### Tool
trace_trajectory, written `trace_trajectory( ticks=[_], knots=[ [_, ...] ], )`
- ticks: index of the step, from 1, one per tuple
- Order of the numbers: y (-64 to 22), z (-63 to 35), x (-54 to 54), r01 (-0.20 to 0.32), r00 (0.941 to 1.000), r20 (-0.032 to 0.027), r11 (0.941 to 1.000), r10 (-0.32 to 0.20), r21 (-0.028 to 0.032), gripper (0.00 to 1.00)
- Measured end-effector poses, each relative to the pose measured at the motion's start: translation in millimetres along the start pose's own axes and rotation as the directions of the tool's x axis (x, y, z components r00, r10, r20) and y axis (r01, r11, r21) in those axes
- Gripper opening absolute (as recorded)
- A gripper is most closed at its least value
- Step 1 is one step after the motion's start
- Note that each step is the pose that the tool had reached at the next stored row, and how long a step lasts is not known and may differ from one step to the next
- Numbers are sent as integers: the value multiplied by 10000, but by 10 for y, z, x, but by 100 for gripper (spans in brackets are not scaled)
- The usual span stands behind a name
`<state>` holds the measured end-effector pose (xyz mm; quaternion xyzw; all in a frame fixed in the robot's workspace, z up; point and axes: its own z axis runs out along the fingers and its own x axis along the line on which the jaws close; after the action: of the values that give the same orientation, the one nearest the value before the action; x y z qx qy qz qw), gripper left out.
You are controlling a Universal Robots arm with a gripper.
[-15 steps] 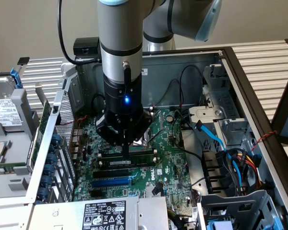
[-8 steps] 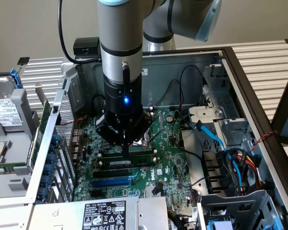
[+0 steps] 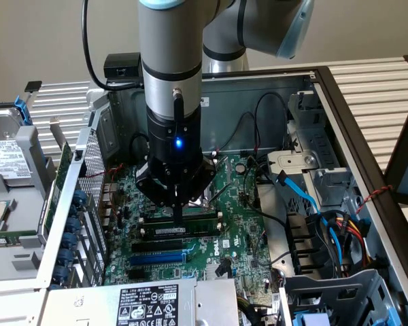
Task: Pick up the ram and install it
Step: 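Press down the ram until it locks into place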
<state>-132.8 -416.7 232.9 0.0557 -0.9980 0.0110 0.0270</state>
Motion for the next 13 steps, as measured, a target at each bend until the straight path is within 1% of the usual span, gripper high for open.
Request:
trace_trajectory(
  ticks=[6, 11, 13],
  knots=[
    [-1, 0, 0, -43, 10000, -1, 10000, 43, -3, 11],
    [-1, 0, 0, -423, 9991, -9, 9991, 423, -24, 11],
    [-1, 0, 0, -479, 9989, -10, 9988, 479, -27, 11]
  ],
)
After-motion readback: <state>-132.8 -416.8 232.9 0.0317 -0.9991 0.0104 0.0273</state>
